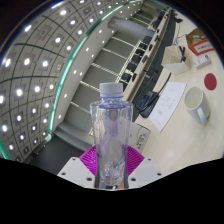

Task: Pour water

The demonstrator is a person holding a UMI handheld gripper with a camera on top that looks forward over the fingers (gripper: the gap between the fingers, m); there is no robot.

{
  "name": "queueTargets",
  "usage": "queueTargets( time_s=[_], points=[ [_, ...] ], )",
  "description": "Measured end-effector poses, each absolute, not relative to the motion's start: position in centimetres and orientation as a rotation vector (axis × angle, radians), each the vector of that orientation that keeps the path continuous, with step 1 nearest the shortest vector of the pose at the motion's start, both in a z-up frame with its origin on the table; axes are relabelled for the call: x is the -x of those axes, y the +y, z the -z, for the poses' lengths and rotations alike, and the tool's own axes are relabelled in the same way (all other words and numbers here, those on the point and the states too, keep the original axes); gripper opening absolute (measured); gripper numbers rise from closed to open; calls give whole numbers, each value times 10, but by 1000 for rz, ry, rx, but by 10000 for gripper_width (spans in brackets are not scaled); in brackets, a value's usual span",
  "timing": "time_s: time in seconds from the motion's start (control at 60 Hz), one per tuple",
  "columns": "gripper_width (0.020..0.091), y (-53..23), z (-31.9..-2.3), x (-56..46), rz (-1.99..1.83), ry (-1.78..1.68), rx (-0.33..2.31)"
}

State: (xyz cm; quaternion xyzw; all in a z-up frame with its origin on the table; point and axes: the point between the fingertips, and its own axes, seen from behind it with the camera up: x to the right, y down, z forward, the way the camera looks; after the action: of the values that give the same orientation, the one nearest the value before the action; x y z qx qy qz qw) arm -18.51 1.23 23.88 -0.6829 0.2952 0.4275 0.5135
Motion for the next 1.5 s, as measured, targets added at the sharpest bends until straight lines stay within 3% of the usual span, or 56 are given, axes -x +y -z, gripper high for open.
queueTargets(
  time_s=[0.217, 0.467, 0.583, 0.733, 0.933, 1.217, 1.35, 1.483, 1.5],
  points=[
    [324, 45, -238, 122, -1496, 1161, 1381],
    [324, 60, -204, 87, -1828, 1510, 1133],
    [322, 58, -193, 87, -1843, 1539, 1168],
    [322, 51, -201, 86, -1794, 1452, 1280],
    [324, 56, -240, 69, -1534, 1098, 1508],
    [325, 56, -285, -58, -683, 462, 1704],
    [324, 50, -265, -127, -260, 193, 1744],
    [325, 49, -208, -166, -22, 28, 1820],
    [325, 54, -189, -176, -4, 12, 1826]
  ],
)
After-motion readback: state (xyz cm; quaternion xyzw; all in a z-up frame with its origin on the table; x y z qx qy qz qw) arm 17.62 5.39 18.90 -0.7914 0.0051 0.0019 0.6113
